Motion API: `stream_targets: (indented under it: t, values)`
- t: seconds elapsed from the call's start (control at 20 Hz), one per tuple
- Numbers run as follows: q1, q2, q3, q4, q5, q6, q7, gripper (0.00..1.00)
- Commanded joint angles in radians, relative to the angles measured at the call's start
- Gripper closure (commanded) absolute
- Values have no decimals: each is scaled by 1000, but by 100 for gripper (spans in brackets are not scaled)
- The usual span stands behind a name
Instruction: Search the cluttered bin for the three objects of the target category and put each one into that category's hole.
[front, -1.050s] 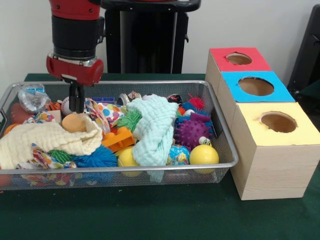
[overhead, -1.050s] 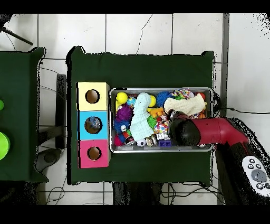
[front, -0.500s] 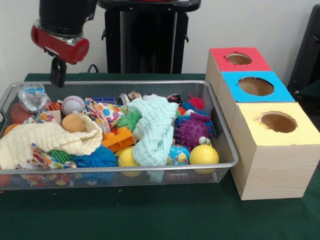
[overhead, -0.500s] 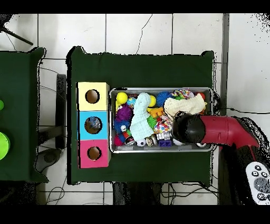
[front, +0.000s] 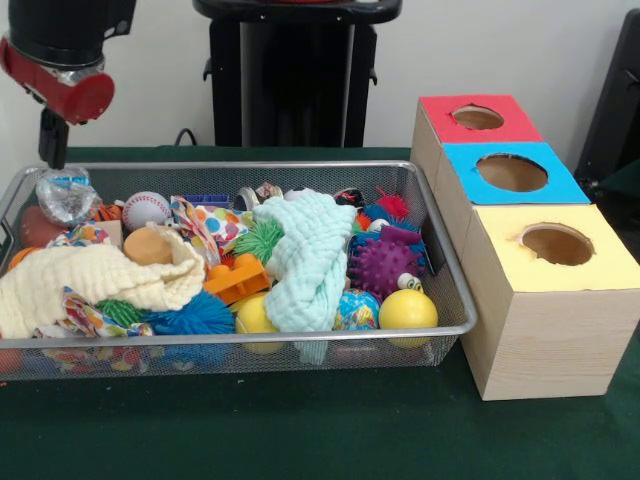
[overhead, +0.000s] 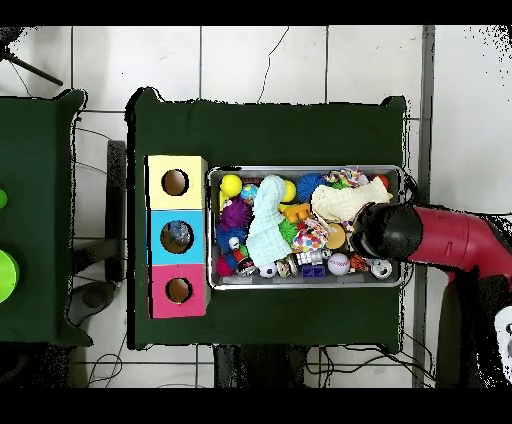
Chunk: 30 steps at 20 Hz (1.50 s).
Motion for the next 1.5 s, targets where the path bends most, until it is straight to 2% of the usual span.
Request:
stream_targets:
  t: [0.05,0.3,0.5,0.75,1.1,1.5]
  values:
    - [8,79,-21,-78,46,103,78,100]
    - [23,82,-47,-32,66,62,114,100]
    - [66,74,-116,-3,90,63,218,100]
    - [114,76,-198,9,143,123,271,100]
    - [147,87,-261,15,196,123,239,100]
    - [163,117,-277,19,260,90,193,100]
